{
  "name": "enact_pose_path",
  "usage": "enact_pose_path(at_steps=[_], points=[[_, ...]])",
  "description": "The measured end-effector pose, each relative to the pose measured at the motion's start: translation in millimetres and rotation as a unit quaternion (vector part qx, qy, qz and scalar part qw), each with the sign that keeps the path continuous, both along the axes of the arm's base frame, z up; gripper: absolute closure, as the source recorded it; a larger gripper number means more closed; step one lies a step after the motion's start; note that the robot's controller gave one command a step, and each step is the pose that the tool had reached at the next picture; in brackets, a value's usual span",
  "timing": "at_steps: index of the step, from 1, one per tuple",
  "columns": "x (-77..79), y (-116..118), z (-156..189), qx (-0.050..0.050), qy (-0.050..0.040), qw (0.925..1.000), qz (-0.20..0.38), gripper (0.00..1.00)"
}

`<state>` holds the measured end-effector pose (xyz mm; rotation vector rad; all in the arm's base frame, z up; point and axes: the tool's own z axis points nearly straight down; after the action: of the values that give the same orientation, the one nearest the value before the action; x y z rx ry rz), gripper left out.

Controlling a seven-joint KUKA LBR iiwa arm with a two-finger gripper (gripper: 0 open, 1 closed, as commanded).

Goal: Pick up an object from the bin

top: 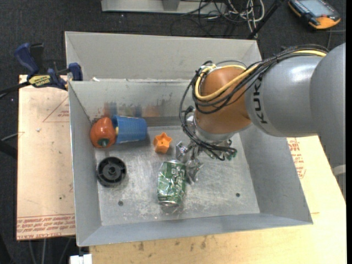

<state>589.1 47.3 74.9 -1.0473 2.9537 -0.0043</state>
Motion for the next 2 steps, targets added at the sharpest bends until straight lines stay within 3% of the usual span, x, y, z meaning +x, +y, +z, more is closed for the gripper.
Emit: enact_pose_path(at_steps=[2], points=[[-1.3, -0.1, 4.2, 0.0, 0.0019, 1.0, 0.0, 1.0]])
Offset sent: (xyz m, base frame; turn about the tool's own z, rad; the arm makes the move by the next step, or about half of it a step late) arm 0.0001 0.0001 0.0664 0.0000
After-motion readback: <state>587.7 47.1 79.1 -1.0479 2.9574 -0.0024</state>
